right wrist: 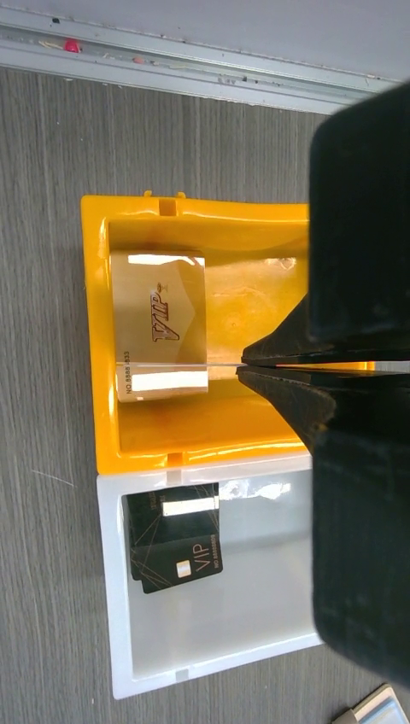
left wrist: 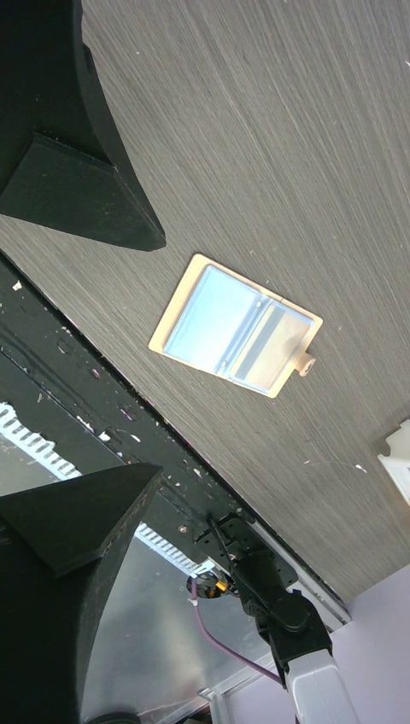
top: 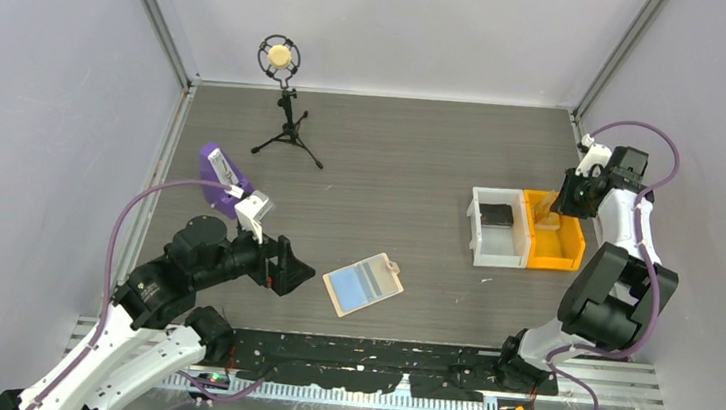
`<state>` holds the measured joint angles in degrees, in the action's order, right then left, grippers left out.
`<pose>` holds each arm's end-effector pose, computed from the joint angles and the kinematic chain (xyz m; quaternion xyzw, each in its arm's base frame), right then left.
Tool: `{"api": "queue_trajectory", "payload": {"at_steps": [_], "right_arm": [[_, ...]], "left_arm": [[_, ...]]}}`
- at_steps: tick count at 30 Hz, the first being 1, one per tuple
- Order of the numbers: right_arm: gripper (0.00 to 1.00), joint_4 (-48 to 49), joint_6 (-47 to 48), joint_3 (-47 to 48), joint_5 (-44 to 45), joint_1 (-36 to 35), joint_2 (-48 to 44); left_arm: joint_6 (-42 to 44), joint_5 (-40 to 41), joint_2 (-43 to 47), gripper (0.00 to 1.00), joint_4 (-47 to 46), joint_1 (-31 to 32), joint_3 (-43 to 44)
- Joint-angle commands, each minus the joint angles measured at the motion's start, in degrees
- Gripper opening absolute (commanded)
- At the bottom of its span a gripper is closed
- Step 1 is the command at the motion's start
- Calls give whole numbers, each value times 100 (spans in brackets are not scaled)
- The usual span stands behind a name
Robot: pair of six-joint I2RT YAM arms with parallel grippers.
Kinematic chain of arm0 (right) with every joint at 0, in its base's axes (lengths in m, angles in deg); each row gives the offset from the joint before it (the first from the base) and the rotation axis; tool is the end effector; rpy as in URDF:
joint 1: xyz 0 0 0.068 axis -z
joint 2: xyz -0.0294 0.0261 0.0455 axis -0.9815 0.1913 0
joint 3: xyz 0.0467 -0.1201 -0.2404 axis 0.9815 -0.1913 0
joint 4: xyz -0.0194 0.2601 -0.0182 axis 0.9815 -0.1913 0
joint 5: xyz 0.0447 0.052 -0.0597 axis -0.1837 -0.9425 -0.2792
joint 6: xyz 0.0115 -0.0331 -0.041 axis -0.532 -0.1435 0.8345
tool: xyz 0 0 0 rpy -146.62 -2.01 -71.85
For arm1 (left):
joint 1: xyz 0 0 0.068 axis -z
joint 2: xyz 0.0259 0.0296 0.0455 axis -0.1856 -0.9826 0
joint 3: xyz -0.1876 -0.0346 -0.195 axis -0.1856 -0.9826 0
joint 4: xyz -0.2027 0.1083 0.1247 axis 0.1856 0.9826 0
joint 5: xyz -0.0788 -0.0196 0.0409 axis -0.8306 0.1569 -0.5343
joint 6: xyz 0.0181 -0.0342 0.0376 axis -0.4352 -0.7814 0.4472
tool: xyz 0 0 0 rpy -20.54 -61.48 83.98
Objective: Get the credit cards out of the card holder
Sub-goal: Place the credit card in the storage box.
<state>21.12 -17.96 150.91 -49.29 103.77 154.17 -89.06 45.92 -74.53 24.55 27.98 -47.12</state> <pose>0.2988 -0.1250 0.2559 0.0213 0.9432 0.0518 0.3275 0.0775 -0.0717 0.3101 0.1569 0.8206 -0.3612 0.4141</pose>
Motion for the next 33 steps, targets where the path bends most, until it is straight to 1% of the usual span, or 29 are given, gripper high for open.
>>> {"api": "queue_trajectory", "payload": {"at_steps": [1,9,18,25,33], "right_arm": [[10,261,-117,101,-128,43,149],[18,205,-248,266,91,48,457],[29,181,-400,446,383,43,572],[34,11,-659,717,764,45,651],[35,-15,-898,804,985,15,642]], "left_arm": [[113,53,-26,99,-73,22,135],[113,80,-14,99,-42,17,118],[113,106,-24,99,-24,22,118],[113,124,-48,99,-37,22,126],[122,120,-66,99,-9,18,145]]}}
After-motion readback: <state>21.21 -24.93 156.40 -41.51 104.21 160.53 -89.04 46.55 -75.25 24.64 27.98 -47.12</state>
